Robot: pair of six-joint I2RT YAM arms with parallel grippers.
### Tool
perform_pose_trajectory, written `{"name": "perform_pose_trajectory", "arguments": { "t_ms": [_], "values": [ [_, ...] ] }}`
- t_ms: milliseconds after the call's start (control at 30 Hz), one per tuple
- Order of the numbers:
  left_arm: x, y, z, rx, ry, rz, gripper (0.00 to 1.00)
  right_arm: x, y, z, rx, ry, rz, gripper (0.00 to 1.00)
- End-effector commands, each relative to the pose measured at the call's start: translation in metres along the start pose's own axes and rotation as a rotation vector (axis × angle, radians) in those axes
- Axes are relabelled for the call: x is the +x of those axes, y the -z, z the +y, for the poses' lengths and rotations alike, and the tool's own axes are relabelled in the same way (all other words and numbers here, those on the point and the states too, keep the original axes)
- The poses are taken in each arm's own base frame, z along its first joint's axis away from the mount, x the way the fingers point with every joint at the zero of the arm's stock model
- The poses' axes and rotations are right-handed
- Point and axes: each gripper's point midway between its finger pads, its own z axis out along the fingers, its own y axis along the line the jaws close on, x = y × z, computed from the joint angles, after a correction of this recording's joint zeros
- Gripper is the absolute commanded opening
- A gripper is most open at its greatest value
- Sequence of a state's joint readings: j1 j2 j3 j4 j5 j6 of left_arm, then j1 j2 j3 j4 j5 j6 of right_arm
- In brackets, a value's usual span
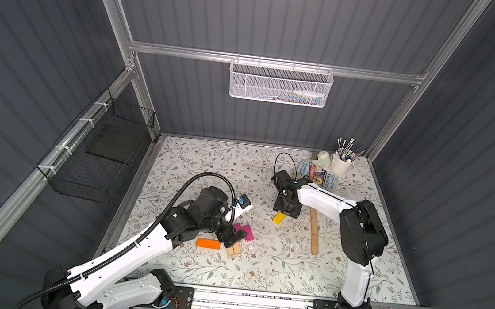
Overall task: Assemble the letter k with building blocks
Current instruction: Pick up the building block from the center of the board.
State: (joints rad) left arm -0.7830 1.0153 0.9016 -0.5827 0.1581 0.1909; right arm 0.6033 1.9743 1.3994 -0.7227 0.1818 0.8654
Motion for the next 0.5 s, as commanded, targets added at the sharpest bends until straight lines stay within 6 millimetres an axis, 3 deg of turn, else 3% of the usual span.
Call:
{"name": "perform_pose_trajectory", "arguments": {
  "t_ms": [0,300,467],
  "values": [
    [0.005,-0.002,-0.004,0.027,-0.019,0.023,0.95,0.002,-0.004,0.007,-0.018,-0.024,0.016,0.58],
    [0.005,-0.003,-0.002,0.019,-0.018,0.025,0.96,0.01,-0.013,0.009,-0.035,-0.047,0.037,0.45],
    [0.007,-0.004,-0.001,0.014,-0.015,0.034,0.96,0.013,-0.015,0.005,-0.028,-0.047,0.043,0.46]
  ]
}}
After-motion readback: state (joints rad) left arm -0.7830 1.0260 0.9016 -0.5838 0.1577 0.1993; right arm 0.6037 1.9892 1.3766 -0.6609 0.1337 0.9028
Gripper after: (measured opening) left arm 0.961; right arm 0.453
